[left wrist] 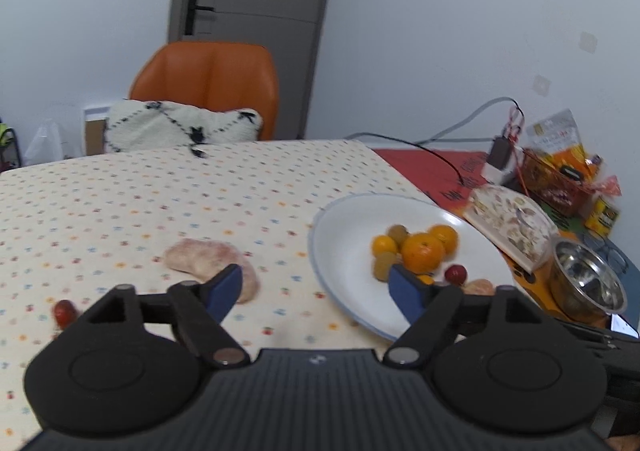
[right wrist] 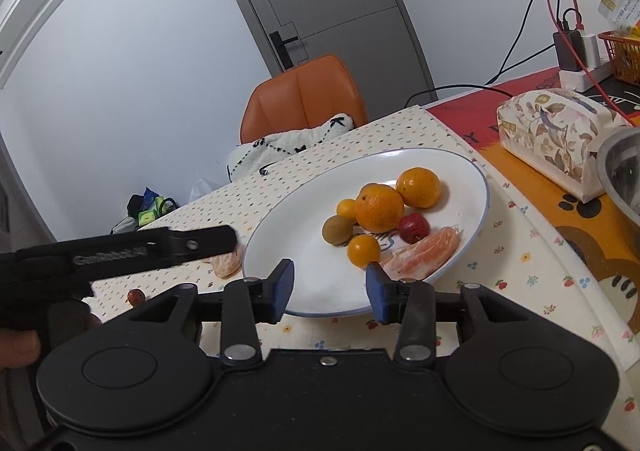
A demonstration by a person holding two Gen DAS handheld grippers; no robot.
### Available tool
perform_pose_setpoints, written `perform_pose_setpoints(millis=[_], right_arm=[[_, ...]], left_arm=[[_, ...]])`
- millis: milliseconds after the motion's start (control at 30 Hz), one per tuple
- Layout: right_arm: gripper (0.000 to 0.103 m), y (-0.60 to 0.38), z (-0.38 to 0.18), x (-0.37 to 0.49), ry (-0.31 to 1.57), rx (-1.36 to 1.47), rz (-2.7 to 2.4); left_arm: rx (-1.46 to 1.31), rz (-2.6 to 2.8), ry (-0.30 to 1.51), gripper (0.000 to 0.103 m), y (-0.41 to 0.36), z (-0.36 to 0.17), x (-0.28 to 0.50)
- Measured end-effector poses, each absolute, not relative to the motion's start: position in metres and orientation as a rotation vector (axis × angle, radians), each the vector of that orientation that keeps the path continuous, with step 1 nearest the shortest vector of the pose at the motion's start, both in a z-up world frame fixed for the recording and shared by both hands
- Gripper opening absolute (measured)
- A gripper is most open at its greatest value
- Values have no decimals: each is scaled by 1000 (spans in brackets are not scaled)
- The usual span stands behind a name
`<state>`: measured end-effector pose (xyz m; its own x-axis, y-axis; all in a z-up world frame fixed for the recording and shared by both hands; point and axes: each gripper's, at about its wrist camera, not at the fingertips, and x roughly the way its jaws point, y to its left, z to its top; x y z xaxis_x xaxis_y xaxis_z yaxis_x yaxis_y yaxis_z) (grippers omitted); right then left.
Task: Organize fruits
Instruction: 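Open both tools to release the citrus and kiwi onto the plate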
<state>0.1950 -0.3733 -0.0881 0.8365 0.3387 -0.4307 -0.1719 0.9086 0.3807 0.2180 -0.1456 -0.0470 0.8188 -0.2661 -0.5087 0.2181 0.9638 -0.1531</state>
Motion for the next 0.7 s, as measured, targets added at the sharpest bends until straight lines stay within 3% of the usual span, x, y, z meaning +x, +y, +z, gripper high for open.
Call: perform_pose_setpoints(millis=[100,333,633,700], right_arm=[[47,-371,-87,195,513,331,275],[60,-362,-81,192,502,311,279],[99,-348,-69,182,465,296,280],[103,-346,-66,179,452,296,281]], left_arm=[[-96,-240,544,91,-135,-46,215],[-63,-227,567,93,-122,-46,208],[-59,-193,590,100,-105,-40,190],[-69,-189,592,100,-99,-39,185]])
